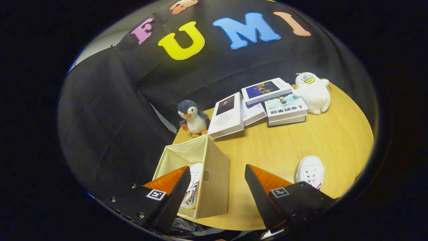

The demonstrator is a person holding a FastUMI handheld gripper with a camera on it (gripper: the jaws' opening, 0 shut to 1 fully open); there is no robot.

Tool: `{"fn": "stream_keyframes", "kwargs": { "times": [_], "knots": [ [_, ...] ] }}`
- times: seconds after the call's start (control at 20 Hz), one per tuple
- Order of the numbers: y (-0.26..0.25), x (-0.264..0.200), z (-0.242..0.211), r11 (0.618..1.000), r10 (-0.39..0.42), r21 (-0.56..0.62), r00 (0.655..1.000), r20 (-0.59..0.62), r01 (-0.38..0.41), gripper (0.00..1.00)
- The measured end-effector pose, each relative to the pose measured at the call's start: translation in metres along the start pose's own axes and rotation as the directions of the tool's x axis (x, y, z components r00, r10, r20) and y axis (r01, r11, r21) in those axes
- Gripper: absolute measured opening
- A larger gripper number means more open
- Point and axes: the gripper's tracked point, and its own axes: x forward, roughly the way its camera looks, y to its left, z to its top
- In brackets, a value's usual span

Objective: Open the storage box then place both shoes into the box .Put the left shoe in first, then the right shoe, with the right side of both shoes facing outward in a uniform manner.

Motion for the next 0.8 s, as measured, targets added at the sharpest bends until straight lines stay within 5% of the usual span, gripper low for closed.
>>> {"fn": "stream_keyframes", "kwargs": {
  "times": [0.4,0.8],
  "knots": [
    [-0.094,-0.019,0.001,0.985,-0.160,-0.059,0.987,0.015,0.161,0.98],
    [-0.191,-0.021,-0.047,0.946,-0.320,-0.085,0.942,-0.096,0.313,0.98]
  ]
}}
